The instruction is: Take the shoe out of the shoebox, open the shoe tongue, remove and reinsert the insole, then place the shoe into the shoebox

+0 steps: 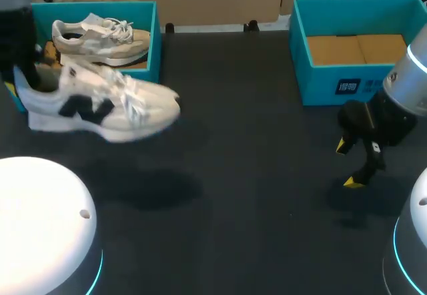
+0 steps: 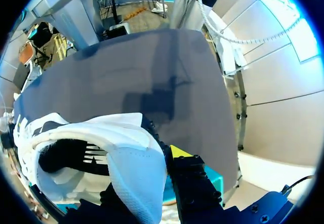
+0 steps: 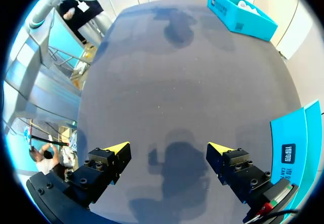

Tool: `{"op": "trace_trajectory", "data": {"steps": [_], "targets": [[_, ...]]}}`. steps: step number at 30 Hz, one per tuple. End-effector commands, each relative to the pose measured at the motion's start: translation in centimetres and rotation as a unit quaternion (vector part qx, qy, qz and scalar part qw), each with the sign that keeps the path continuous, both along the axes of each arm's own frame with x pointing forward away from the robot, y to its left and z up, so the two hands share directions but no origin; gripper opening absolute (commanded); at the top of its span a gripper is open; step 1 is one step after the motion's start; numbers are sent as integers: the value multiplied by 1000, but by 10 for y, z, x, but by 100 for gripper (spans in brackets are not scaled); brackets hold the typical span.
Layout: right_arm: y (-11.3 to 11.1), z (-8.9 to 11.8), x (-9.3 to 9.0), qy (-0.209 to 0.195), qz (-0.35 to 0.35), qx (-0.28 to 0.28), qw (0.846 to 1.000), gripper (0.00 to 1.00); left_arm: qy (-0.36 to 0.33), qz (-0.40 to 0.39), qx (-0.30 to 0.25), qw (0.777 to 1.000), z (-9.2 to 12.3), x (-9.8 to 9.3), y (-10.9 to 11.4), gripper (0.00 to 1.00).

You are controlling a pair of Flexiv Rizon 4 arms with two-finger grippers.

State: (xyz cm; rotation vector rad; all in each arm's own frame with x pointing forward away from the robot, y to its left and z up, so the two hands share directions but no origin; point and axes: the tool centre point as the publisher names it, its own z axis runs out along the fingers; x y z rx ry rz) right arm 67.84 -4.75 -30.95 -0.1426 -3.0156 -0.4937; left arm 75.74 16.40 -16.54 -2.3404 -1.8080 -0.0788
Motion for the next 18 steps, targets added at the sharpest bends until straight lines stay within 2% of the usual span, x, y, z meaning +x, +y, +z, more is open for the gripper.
{"op": "trace_trajectory", "data": {"steps": [1,5,8,18], "targets": [[0,0,-1,-1,0,-1,1000,100,-73,-13,-3,997,-17,-22,-24,0],[0,0,-1,-1,0,-1,1000,100,-67,-13,-1,998,-33,-28,-43,0],[0,0,-1,-1,0,-1,1000,100,-55,-13,-6,998,-43,-25,-58,0],[0,0,-1,-1,0,-1,1000,100,-55,-13,-6,998,-43,-25,-58,0]]}}
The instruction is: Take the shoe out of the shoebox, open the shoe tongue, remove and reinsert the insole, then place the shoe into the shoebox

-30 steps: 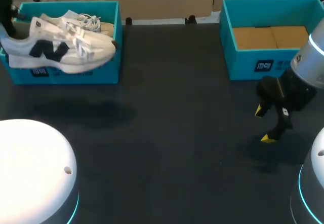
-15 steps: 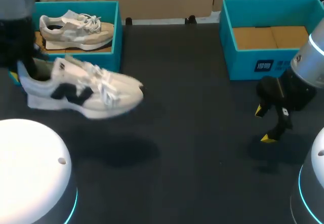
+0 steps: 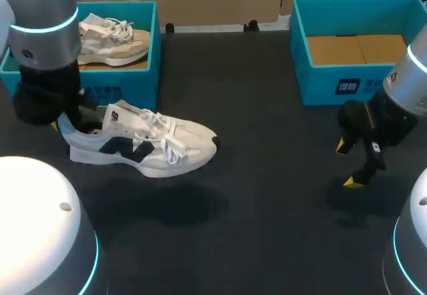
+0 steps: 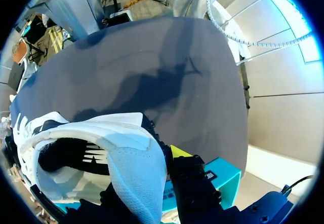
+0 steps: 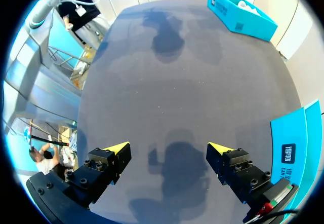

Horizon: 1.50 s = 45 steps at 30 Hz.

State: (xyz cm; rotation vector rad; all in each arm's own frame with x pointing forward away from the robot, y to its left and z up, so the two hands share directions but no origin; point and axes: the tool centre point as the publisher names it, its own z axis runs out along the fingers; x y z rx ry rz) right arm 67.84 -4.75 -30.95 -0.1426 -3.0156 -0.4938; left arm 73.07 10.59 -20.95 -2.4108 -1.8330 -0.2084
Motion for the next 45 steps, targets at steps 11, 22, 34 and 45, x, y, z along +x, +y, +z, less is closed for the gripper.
{"op": "trace_trajectory", "data": {"steps": [11,22,34,45], "targets": [[0,0,-1,-1,0,-1,1000,100,0,14,2,1000,-20,14,-21,0],[0,0,-1,-1,0,-1,1000,100,6,3,5,1000,-57,13,-74,0],[0,0,-1,-1,0,-1,1000,100,6,3,5,1000,-57,13,-74,0],[0,0,-1,-1,0,-1,1000,100,8,26,17,999,-103,3,-127,0]]}}
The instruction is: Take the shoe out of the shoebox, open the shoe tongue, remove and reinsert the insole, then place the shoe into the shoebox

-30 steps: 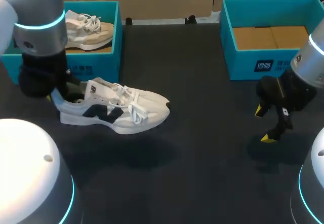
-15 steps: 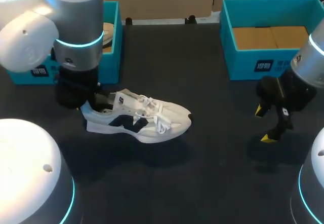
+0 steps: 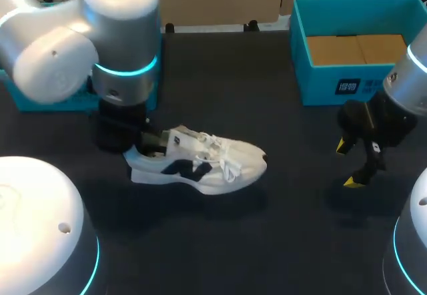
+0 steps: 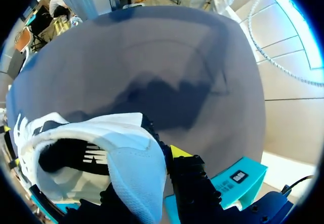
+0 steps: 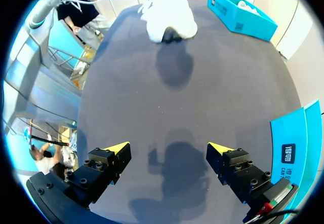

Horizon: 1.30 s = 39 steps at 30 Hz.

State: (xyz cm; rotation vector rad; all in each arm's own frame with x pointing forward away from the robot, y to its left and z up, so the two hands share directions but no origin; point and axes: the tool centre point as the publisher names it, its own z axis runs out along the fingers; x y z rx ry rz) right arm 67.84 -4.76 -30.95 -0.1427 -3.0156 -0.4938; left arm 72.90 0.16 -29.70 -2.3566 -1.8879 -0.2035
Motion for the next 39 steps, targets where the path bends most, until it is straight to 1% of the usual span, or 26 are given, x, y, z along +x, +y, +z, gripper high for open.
{"op": "trace_trajectory", "data": {"steps": [1,8,12,19,28,39], "targets": [[0,0,-1,-1,0,-1,1000,100,6,1,15,1000,-18,4,-25,0],[0,0,-1,-1,0,-1,1000,100,7,-12,22,1000,-44,-4,-42,0],[0,0,-1,-1,0,-1,1000,100,9,-7,24,1000,-51,-7,-49,0],[0,0,-1,-1,0,-1,1000,100,5,-2,30,1000,-64,-8,-59,0],[0,0,-1,-1,0,-1,1000,100,-3,-3,29,1000,-76,-8,-76,0],[0,0,-1,-1,0,-1,1000,100,-2,5,26,1000,-89,-4,-90,0]]}}
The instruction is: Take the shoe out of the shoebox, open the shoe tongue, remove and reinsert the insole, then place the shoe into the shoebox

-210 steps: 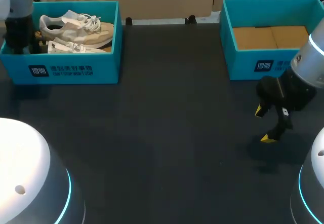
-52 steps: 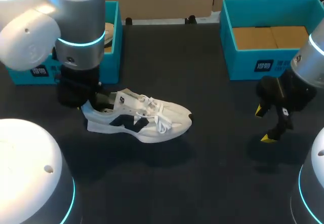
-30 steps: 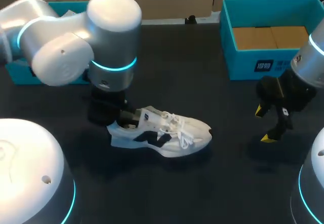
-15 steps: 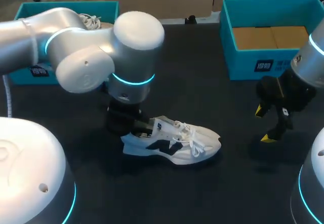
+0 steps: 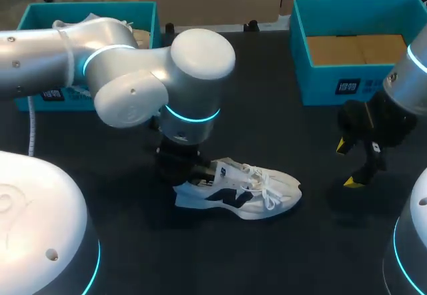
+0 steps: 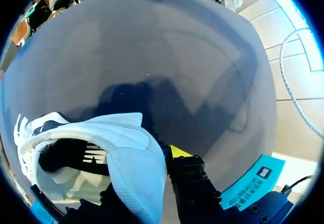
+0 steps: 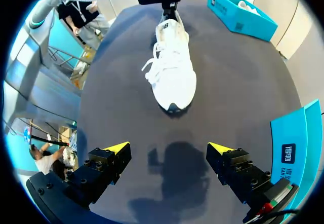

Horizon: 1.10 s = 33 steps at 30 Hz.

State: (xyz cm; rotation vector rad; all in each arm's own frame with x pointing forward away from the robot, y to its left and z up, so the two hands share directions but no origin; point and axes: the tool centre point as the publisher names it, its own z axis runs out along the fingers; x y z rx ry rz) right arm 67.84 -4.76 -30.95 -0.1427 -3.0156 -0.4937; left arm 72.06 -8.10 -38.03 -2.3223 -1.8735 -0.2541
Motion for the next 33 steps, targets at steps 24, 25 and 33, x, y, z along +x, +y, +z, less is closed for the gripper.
{"op": "trace_trajectory", "data": {"steps": [24,25,33], "targets": [[0,0,-1,-1,0,-1,1000,100,6,24,11,1000,-17,7,-11,63],[0,0,-1,-1,0,-1,1000,100,9,23,9,1000,-16,7,-10,95],[0,0,-1,-1,0,-1,1000,100,10,14,-20,1000,24,4,-5,100]]}}
